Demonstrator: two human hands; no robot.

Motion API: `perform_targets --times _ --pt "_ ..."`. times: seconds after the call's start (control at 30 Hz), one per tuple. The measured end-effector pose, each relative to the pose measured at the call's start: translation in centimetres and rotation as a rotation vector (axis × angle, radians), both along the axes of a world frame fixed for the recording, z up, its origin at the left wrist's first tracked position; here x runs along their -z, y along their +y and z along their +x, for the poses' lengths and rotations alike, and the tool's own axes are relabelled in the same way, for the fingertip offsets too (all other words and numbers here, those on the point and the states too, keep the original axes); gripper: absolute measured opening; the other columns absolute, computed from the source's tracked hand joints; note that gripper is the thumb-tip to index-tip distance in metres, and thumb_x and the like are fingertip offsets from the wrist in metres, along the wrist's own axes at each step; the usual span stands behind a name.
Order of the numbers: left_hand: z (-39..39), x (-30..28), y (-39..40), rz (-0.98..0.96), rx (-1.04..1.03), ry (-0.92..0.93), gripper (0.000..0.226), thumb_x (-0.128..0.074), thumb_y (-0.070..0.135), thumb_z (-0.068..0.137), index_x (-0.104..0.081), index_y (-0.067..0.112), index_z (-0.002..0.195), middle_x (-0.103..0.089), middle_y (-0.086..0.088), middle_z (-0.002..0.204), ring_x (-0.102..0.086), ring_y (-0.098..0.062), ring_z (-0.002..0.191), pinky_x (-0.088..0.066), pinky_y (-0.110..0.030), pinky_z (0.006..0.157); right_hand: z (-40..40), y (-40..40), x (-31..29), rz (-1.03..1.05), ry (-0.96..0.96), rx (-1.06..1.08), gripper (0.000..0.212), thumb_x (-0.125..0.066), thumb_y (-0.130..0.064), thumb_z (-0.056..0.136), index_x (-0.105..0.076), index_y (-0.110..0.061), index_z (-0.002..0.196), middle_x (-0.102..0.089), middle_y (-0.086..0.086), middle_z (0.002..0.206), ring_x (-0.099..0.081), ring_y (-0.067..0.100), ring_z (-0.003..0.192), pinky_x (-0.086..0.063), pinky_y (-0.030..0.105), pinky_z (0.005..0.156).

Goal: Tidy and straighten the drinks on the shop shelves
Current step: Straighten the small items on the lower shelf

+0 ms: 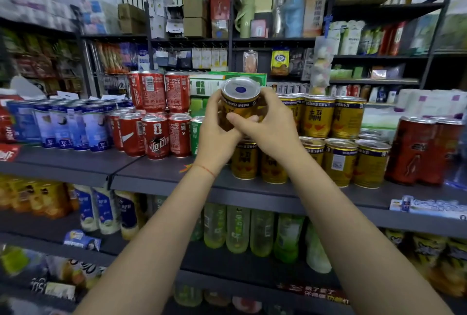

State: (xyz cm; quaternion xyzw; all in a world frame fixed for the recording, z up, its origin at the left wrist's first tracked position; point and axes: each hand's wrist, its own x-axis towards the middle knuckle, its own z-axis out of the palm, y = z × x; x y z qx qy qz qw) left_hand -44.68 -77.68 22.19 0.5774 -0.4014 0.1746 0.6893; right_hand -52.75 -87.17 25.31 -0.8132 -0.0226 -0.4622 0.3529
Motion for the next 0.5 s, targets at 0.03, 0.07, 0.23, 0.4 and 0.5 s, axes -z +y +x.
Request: perform_targets --times 0.03,0.07,0.23,0.4,0.5 --pt "0.1 -0.1 -0.3 0.038 -0.006 -0.003 0.083 -0.082 0.027 0.07 -0.041 0.018 0.142 -0.057 0.0 0.134 -0.056 -0.011 0.123 -0.046 -0.036 0.107 0.0 -0.2 -0.2 0.018 -0.034 0.023 0.054 -0.081 -0.037 0.076 -0.058 -0.021 0.122 -0.066 -0.01 0.11 -0.061 0.004 0.1 -0.045 0.01 0.081" --pt "0.4 0.0 -0.6 0.104 -0.031 0.013 0.091 -0.081 0.034 0.067 -0.036 0.02 0.145 -0.054 0.0 0.137 -0.054 -0.011 0.125 -0.046 -0.036 0.106 0.1 -0.5 -0.3 0.039 -0.052 0.044 0.054 -0.081 -0.039 0.076 -0.059 -0.021 0.121 -0.067 -0.01 0.11 -0.062 0.005 0.1 -0.047 0.012 0.081" --pt "1.0 3.5 -1.2 0.364 -0.109 0.203 0.101 -0.09 0.049 0.058 -0.036 0.021 0.139 -0.058 -0.002 0.125 -0.059 -0.017 0.113 -0.05 -0.044 0.099 0.8 -1.3 -0.1 0.04 0.059 0.175 0.061 -0.075 -0.055 0.077 -0.058 -0.019 0.123 -0.065 -0.007 0.111 -0.059 0.01 0.102 -0.051 0.027 0.086" --pt "1.2 5.1 -1.2 0.315 -0.093 0.263 0.074 -0.082 0.036 0.076 -0.043 0.02 0.136 -0.059 0.005 0.11 -0.059 -0.011 0.098 -0.051 -0.03 0.085 2.1 -1.3 0.4 0.016 0.199 0.273 0.073 -0.066 -0.065 0.08 -0.054 -0.015 0.131 -0.064 0.003 0.122 -0.06 0.022 0.113 -0.053 0.037 0.089" --pt "1.0 5.3 -1.0 0.334 -0.103 0.24 0.072 -0.08 0.039 0.078 -0.043 0.023 0.138 -0.058 0.008 0.111 -0.058 -0.009 0.095 -0.048 -0.028 0.082 2.4 -1.5 0.4 0.016 0.247 0.308 0.076 -0.063 -0.064 0.083 -0.049 -0.01 0.133 -0.062 0.006 0.122 -0.059 0.025 0.111 -0.049 0.036 0.083"
